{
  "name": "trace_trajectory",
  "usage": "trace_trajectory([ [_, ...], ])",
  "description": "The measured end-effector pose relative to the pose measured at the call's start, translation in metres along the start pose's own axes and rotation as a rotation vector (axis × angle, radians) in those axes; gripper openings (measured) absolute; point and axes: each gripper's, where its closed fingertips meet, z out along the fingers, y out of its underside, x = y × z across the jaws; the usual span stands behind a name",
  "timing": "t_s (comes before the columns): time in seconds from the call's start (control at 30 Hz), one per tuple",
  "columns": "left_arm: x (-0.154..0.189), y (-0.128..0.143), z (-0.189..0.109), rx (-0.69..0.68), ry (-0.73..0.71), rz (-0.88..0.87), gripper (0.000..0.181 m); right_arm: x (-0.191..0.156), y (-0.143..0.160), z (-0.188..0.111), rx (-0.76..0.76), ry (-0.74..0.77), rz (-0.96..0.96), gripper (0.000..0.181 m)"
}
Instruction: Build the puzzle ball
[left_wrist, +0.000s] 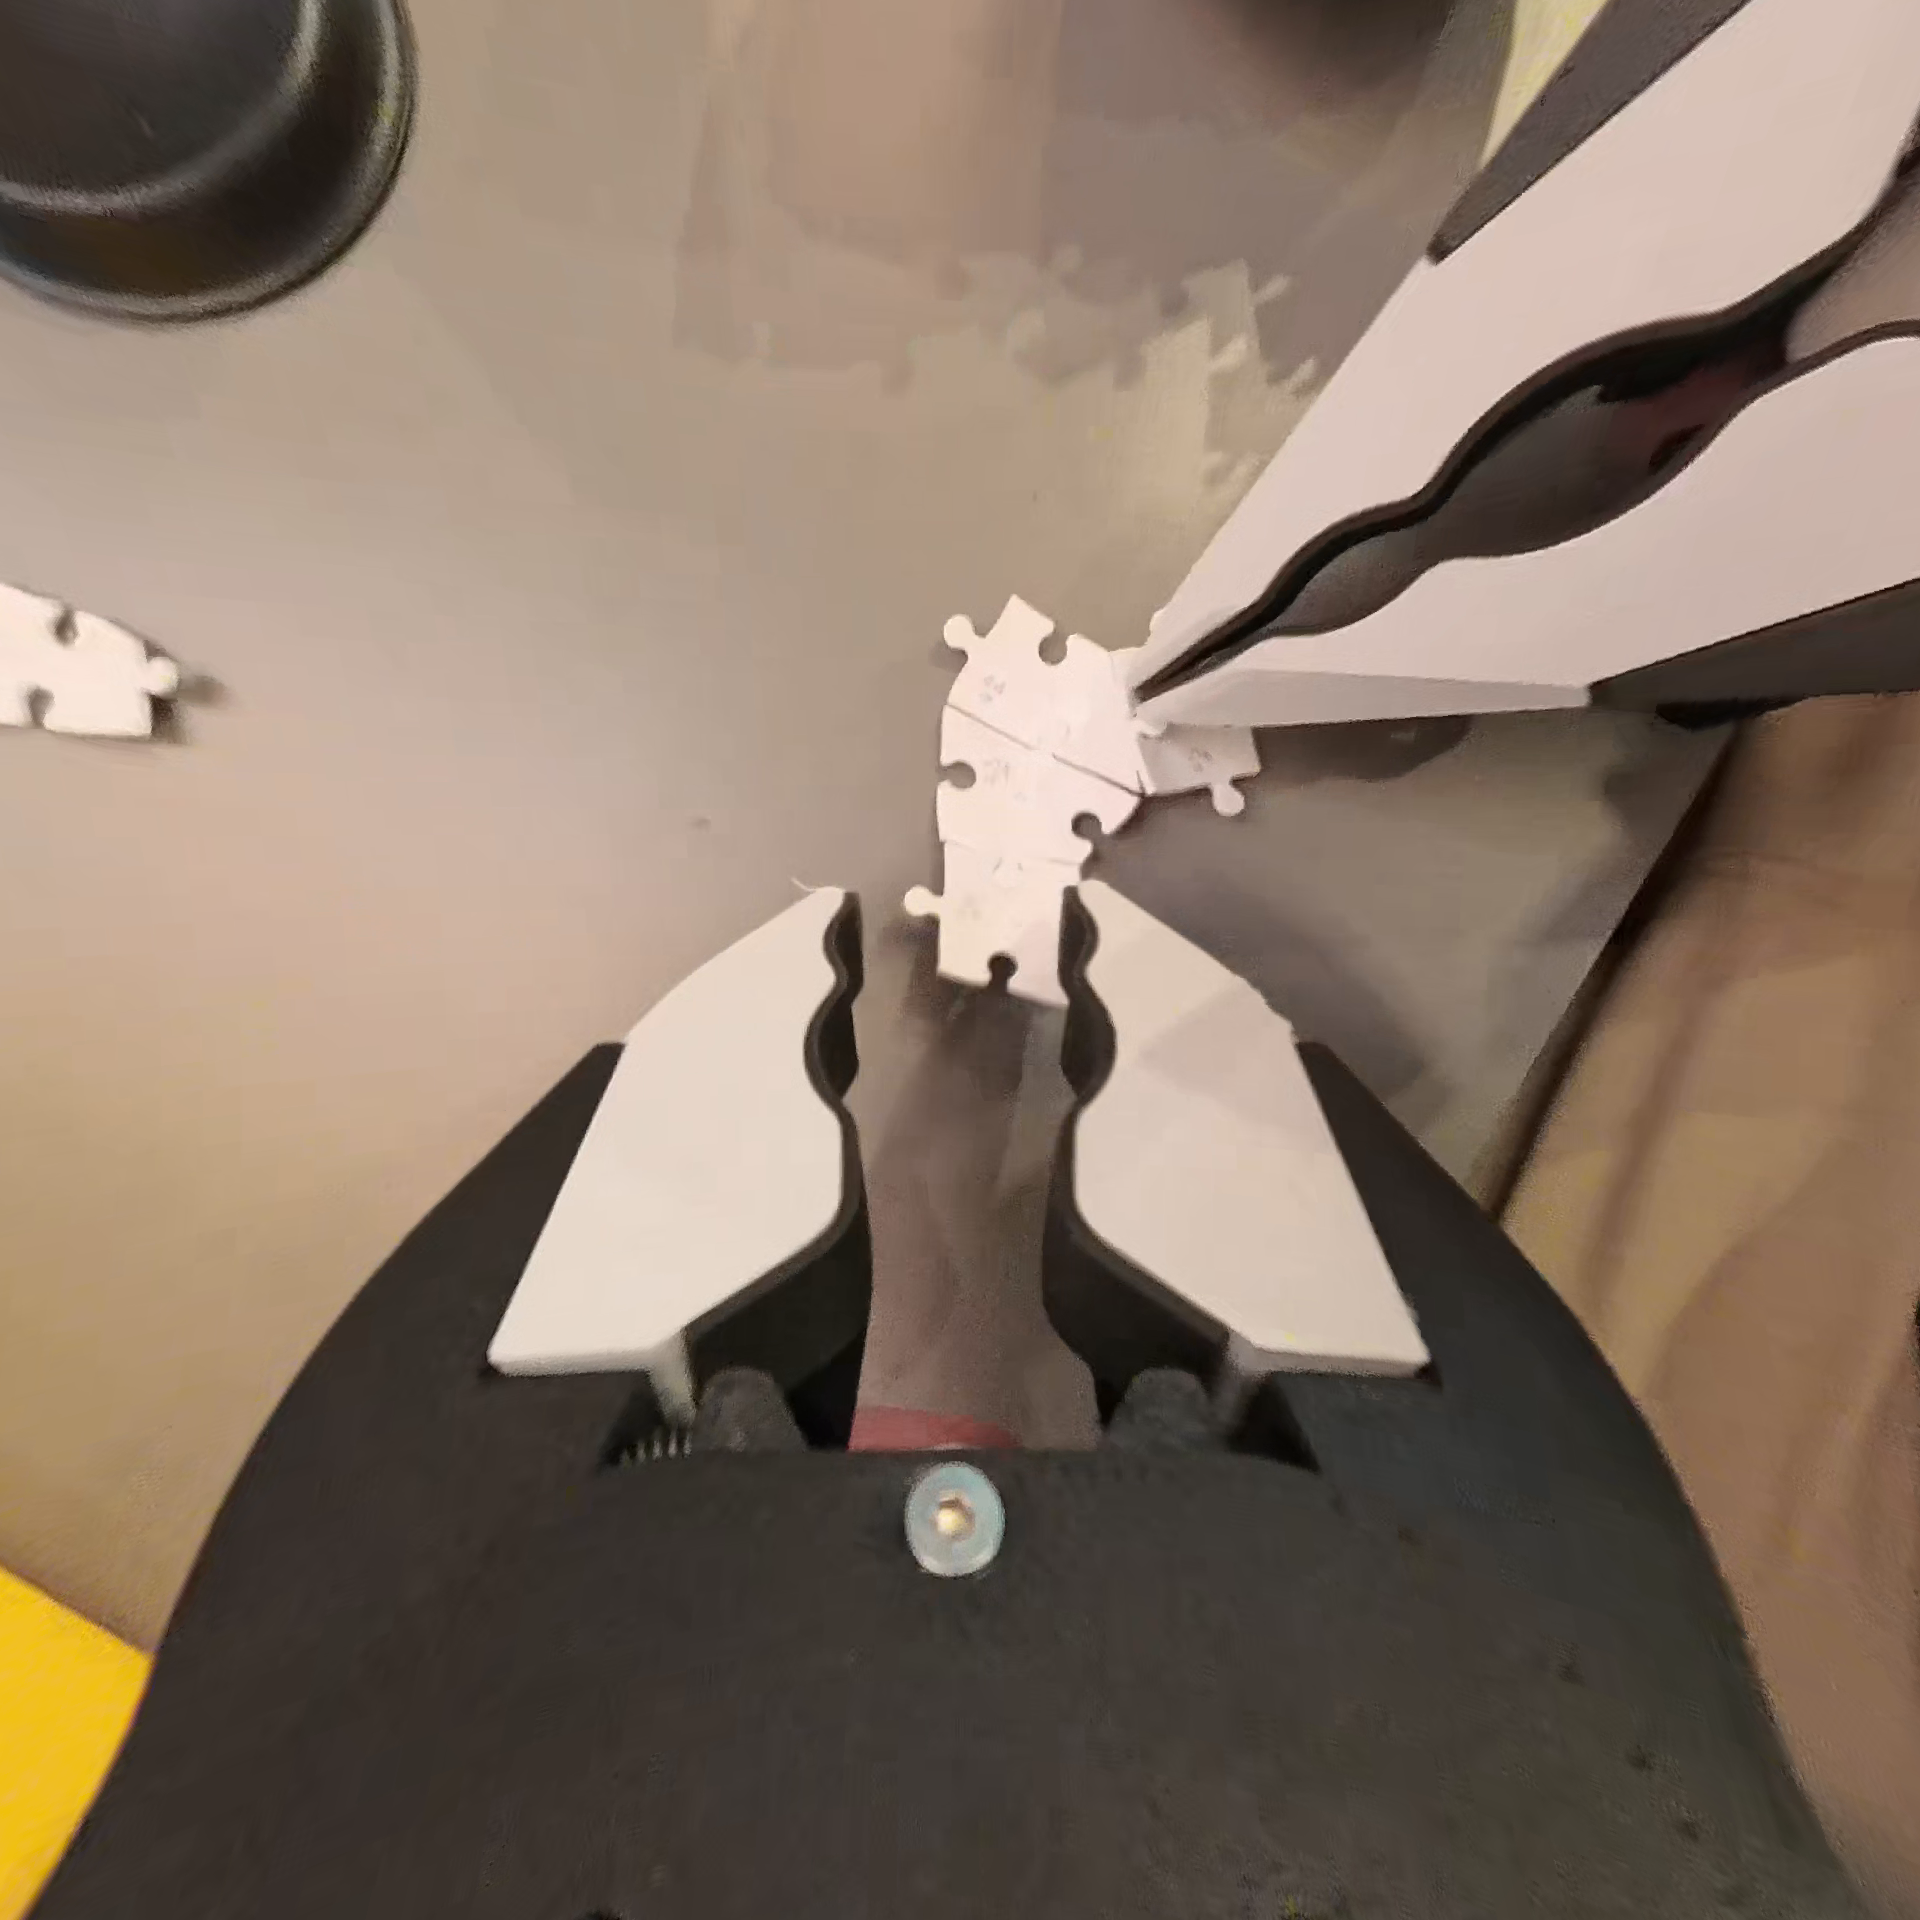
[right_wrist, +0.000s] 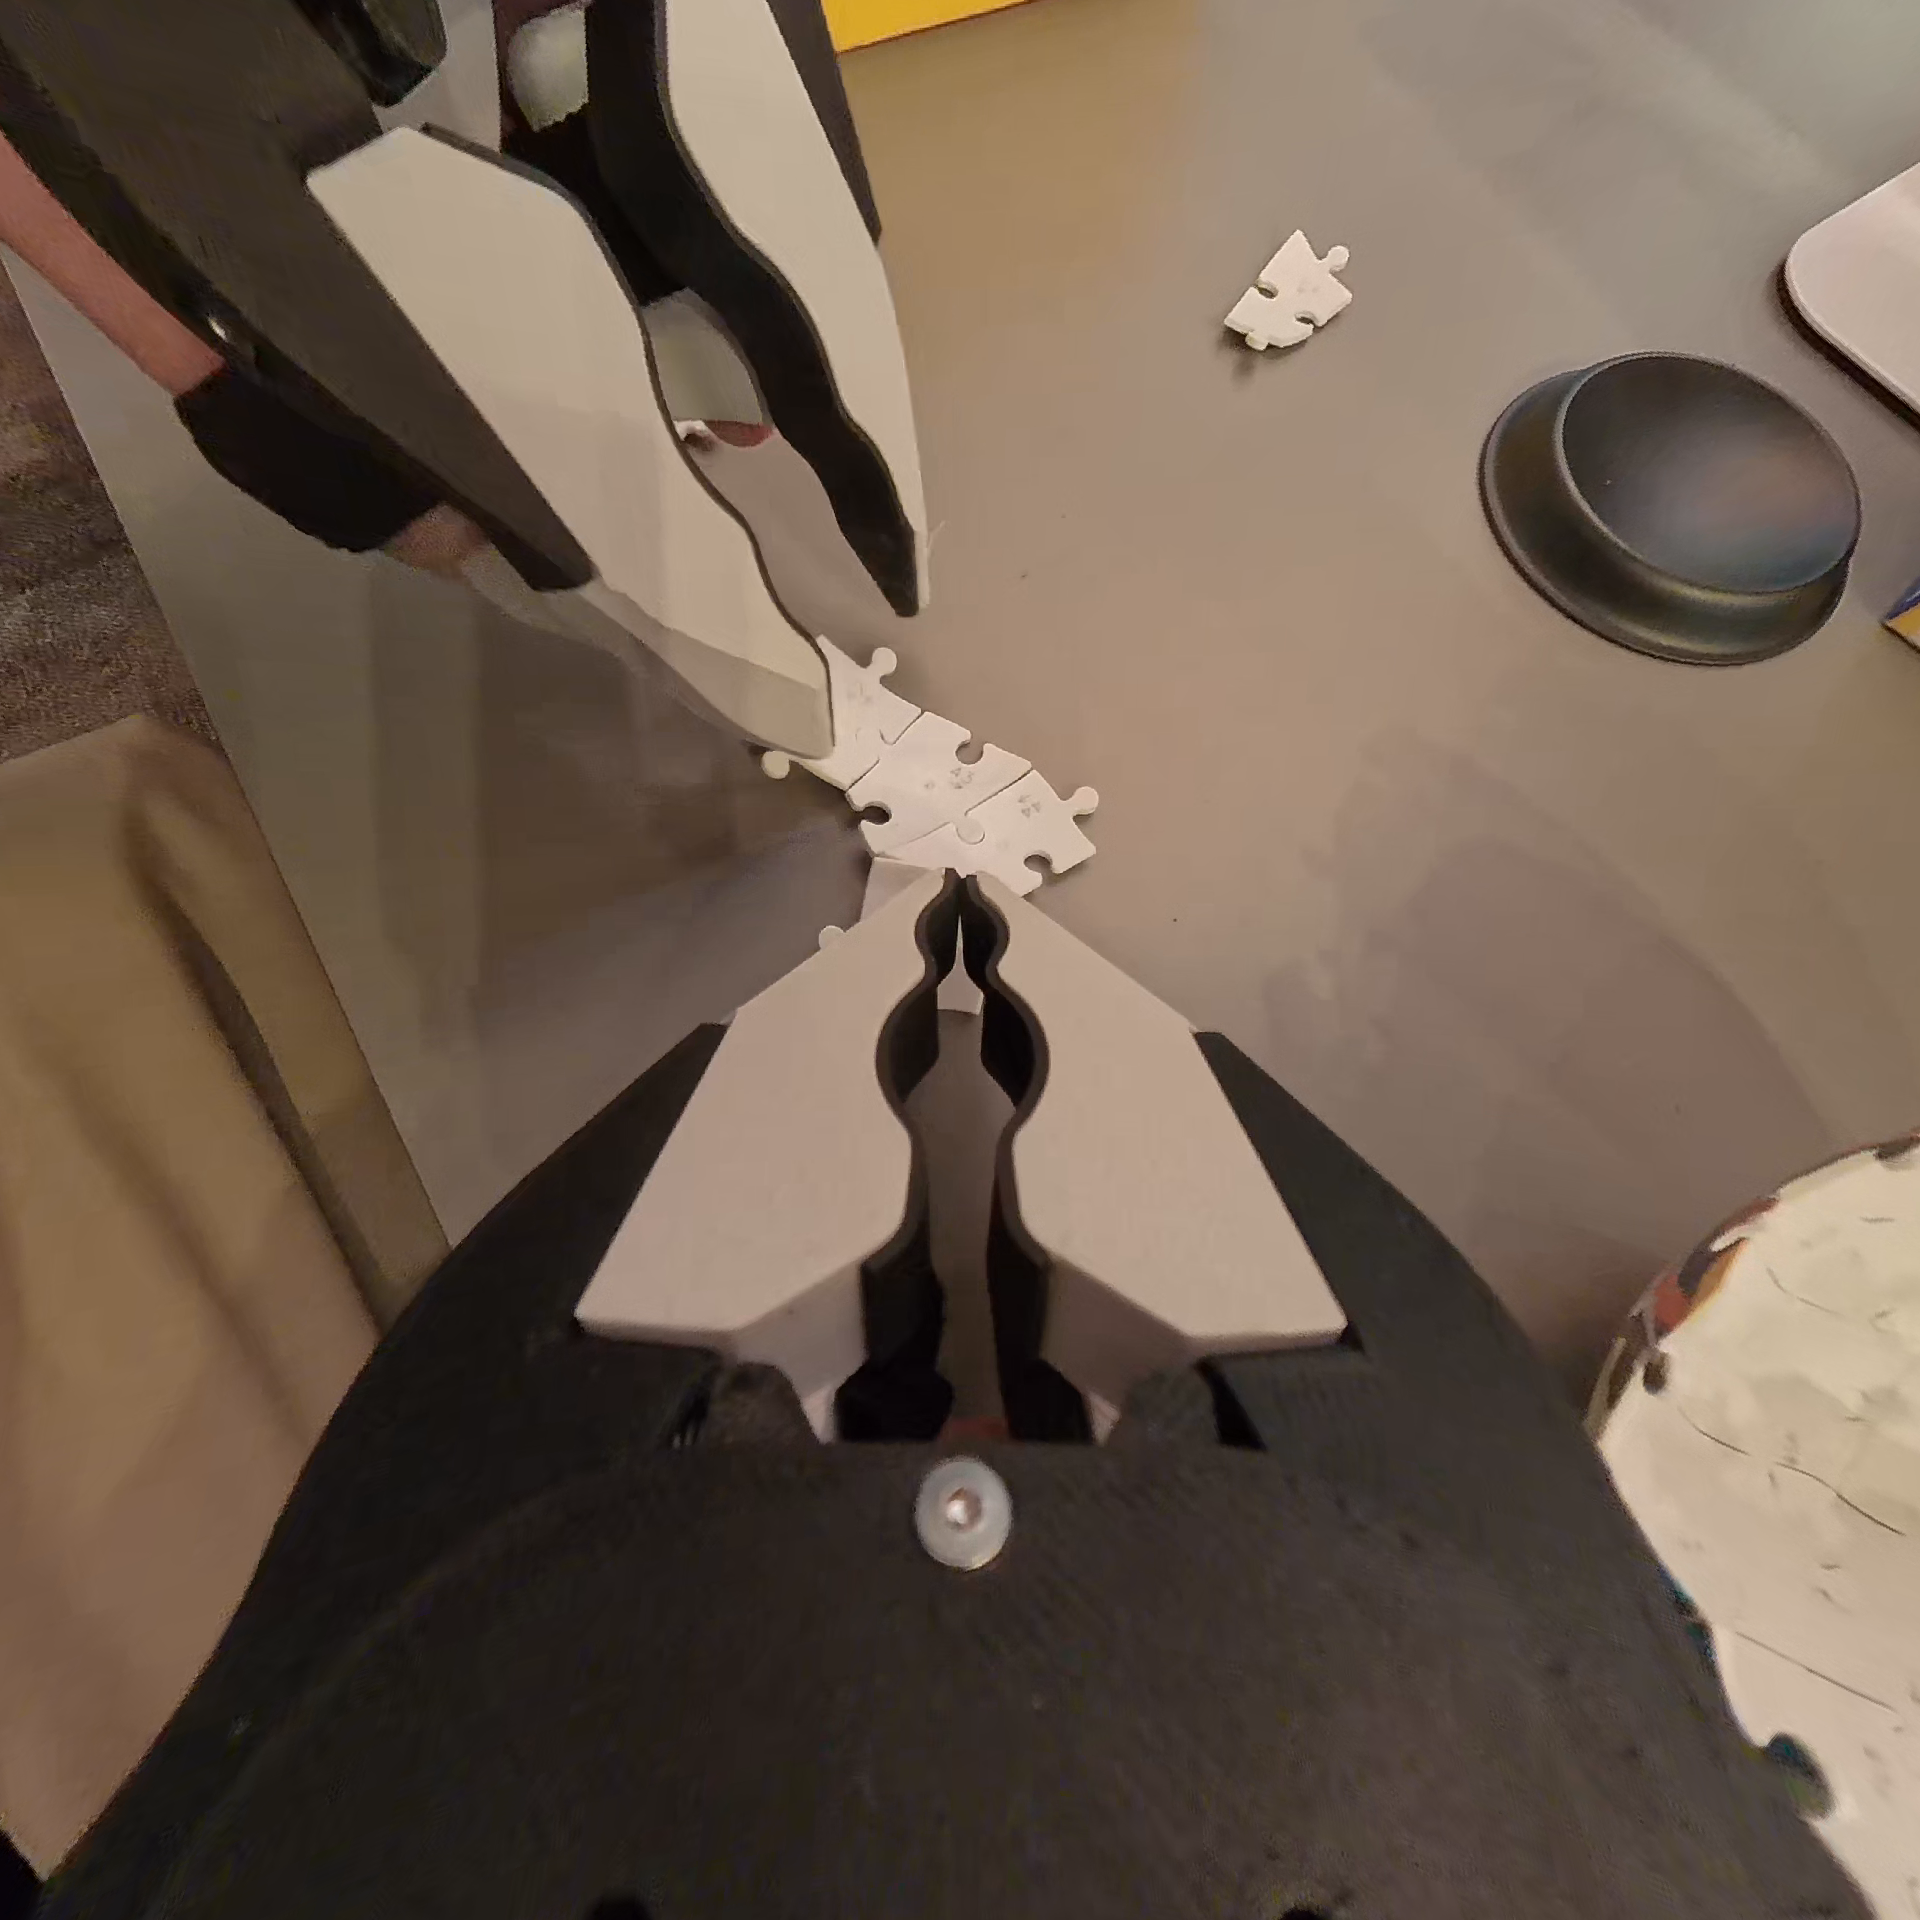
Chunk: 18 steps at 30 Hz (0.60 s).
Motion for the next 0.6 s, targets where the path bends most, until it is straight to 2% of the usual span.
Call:
trace_trajectory([
  [0.13, 0.009, 0.009, -0.002, -0.037, 0.071, -0.087, 0.046, 0.000, 0.000, 0.000, 0.001, 0.000, -0.008, 0.000],
  [0.27, 0.017, 0.004, 0.002, -0.018, 0.156, -0.234, 0.040, 0.000, 0.000, 0.000, 0.004, -0.006, -0.001, 0.000],
  [0.4, 0.015, 0.003, 0.002, 0.020, 0.207, -0.376, 0.026, 0.000, 0.001, -0.001, 0.004, -0.007, 0.006, 0.000],
  [0.6, 0.014, 0.004, 0.003, 0.065, 0.235, -0.472, 0.012, 0.002, 0.001, -0.002, 0.005, -0.005, 0.008, 0.000],
])
